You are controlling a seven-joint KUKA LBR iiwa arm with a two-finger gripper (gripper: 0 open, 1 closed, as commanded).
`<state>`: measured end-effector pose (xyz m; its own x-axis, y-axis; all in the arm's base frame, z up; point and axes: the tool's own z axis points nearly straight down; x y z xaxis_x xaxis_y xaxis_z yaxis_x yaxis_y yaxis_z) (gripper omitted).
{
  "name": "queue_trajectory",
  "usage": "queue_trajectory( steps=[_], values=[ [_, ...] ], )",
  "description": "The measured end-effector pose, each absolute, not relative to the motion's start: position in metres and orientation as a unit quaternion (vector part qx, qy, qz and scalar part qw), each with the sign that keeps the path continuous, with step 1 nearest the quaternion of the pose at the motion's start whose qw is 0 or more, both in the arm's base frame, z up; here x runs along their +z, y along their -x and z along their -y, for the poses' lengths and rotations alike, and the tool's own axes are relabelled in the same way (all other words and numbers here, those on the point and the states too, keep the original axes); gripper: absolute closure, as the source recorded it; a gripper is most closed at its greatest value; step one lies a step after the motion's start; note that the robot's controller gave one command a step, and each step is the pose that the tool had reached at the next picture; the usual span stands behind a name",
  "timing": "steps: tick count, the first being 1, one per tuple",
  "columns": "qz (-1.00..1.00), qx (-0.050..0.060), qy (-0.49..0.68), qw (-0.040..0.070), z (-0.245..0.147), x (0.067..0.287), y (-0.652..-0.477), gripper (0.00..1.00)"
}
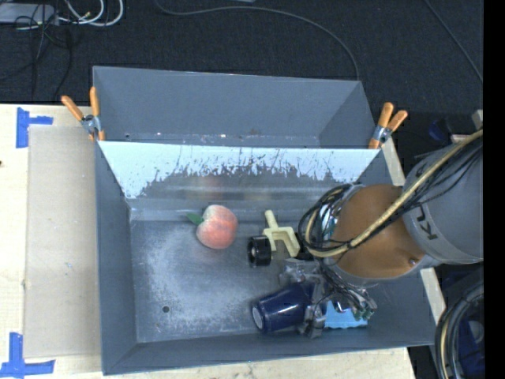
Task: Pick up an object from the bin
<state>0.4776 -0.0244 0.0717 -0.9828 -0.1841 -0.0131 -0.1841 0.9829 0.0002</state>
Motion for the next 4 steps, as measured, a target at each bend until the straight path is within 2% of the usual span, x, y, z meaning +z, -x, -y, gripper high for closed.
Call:
queue_trajectory(
  steps=[1, 4],
  values=[
    [-0.987, 0.0, 0.161, 0.006, 0.0059, 0.0717, -0.4771, 1.0],
    [-0.987, 0.0, 0.162, 0.004, 0.0056, 0.0779, -0.4758, 1.0]
  ],
)
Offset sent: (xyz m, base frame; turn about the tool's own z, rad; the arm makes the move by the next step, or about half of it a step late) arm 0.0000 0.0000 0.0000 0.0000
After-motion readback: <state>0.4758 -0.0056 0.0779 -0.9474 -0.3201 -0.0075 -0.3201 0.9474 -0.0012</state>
